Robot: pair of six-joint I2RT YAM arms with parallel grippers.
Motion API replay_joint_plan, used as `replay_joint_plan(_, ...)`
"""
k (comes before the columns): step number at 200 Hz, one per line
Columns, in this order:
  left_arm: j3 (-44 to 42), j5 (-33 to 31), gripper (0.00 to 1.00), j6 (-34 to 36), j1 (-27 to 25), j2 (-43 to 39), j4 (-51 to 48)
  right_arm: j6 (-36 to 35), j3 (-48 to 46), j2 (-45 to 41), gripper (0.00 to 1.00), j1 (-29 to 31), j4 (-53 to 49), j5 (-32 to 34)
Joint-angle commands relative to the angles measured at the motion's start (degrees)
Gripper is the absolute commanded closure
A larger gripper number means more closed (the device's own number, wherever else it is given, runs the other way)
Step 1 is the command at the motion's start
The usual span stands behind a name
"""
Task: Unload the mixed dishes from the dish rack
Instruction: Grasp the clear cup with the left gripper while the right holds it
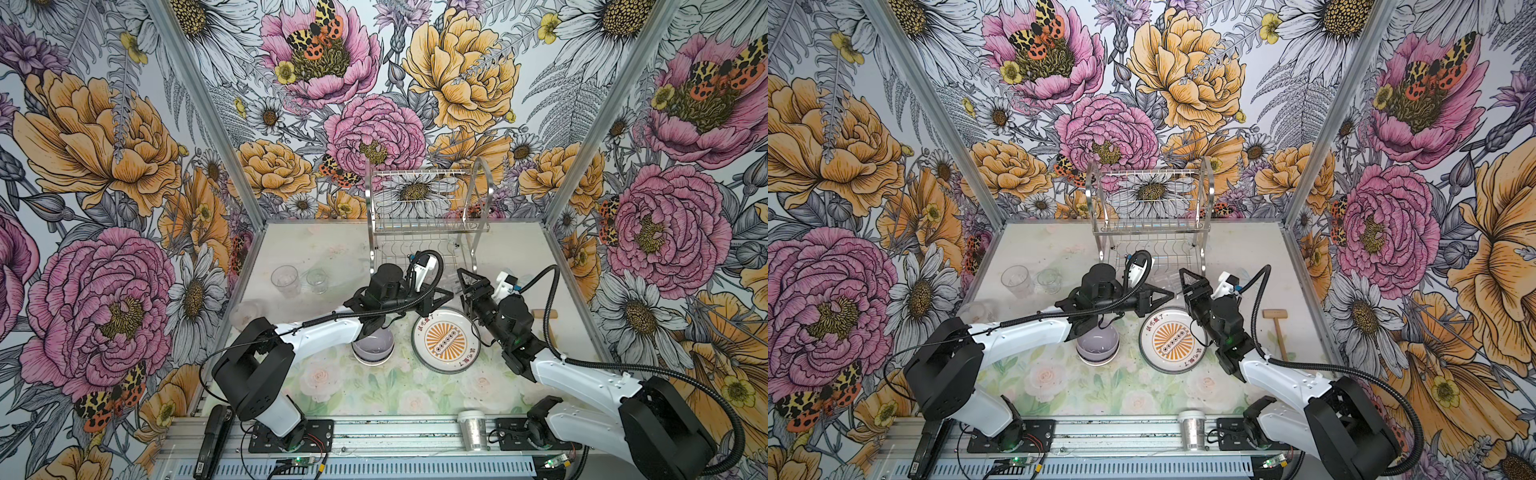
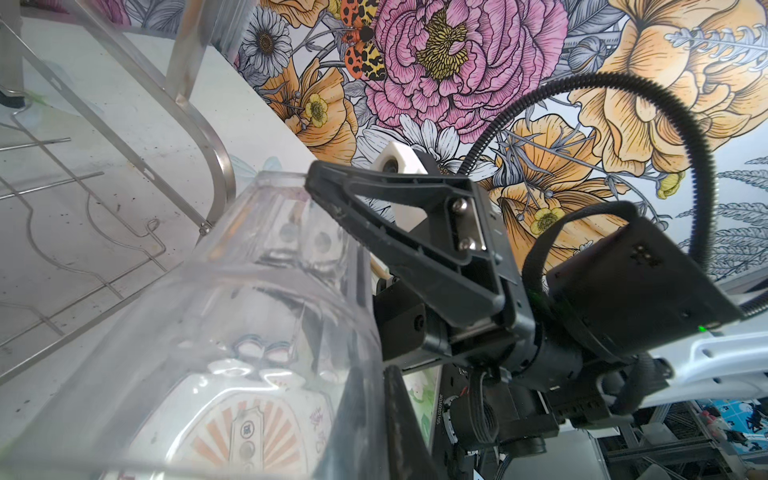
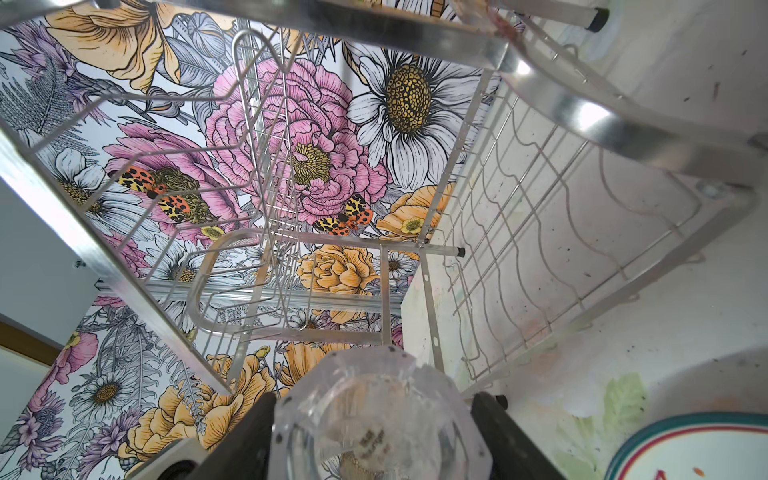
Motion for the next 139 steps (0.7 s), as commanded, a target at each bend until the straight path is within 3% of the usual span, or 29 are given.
replay_joint_plan(1,1.9,-0.9,1.0,0.3,0.4,0.7,-1.2,-4.1,-1.4,-1.7,0.81,-0.1,2.0,0.7)
replay_joint_plan(18,2.2,-2.1,1.0,1.2,0.4,0.3,-2.5,-6.0,-1.7,-2.8,0.45,-0.2,0.5,0.9)
replay_joint_plan(62,3.8,-4.3,1.0,4.1,0.8,-0.3,-6.8,-17.0,-1.8,-11.3,0.01,-0.2,-8.6,2.2)
replay_joint_plan(96,5.8,-6.8,1.0,5.5,1.0,-0.3,-8.9,-27.4,0.0,-22.7,0.0,-0.4,-22.1,4.2)
replay_joint_plan(139,9.9,-12.2,1.0,10.3,-0.2,-1.7,-14.6,-45.6,4.2,-34.9,0.0,-0.4,-39.4,6.4)
